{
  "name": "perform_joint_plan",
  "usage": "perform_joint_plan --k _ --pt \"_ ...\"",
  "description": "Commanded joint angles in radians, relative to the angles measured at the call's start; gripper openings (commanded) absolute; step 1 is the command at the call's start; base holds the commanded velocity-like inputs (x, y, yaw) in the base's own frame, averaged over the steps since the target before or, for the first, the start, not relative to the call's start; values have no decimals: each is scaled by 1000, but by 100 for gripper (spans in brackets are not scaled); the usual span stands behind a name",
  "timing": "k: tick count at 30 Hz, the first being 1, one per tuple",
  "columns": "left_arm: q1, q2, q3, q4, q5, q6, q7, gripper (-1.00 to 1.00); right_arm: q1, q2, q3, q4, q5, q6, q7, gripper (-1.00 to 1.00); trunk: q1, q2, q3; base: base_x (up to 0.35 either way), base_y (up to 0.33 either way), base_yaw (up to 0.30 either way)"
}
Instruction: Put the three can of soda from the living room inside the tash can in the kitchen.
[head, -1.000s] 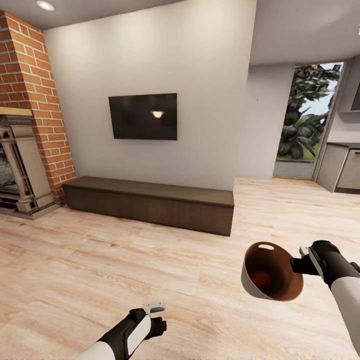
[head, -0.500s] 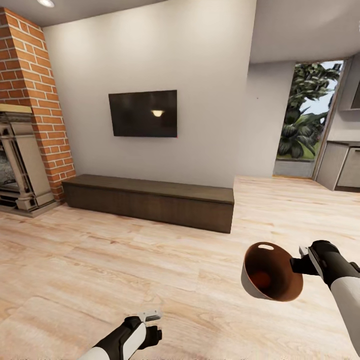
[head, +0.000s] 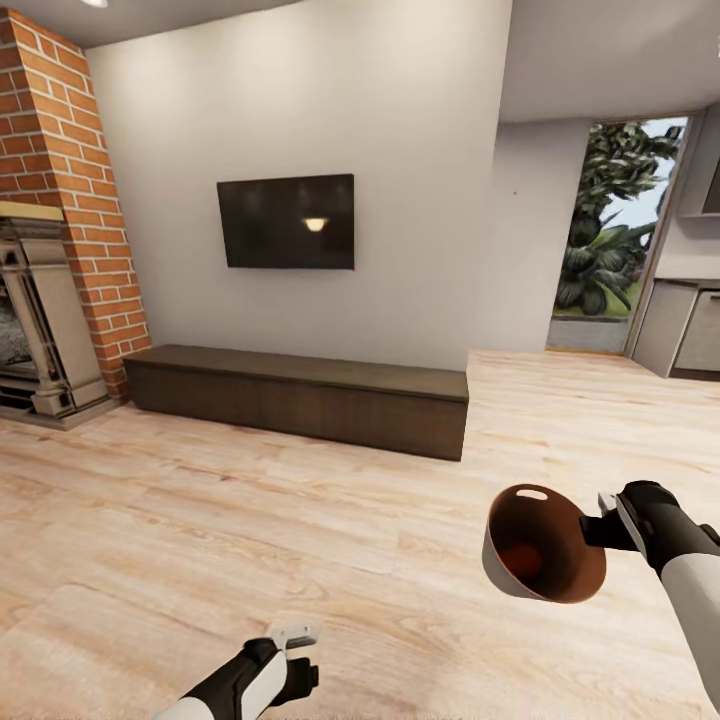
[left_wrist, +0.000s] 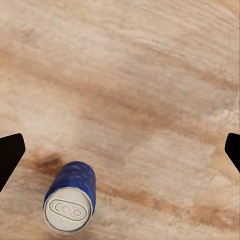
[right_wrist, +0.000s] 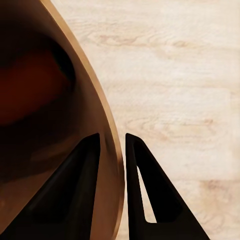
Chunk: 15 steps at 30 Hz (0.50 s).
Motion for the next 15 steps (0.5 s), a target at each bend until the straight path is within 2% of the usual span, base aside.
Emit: perform_joint_plan --k 1,6,10,15 --pt "1 4 0 0 0 0 0 100 -1 0 -2 -1 -15 1 3 -100 4 -7 -3 0 0 0" --pt "9 23 0 17 0 -1 -1 100 -1 -1 -1 -1 -15 1 3 -100 23 -42 -19 0 0 0" --pt "12 27 -1 43 0 -24 -1 100 -1 0 -1 -1 -15 1 3 -100 38 -70 -31 0 0 0" --pt "14 28 -1 78 0 -50 -2 100 -1 0 -1 -1 -15 1 3 -100 41 -71 -51 0 0 0"
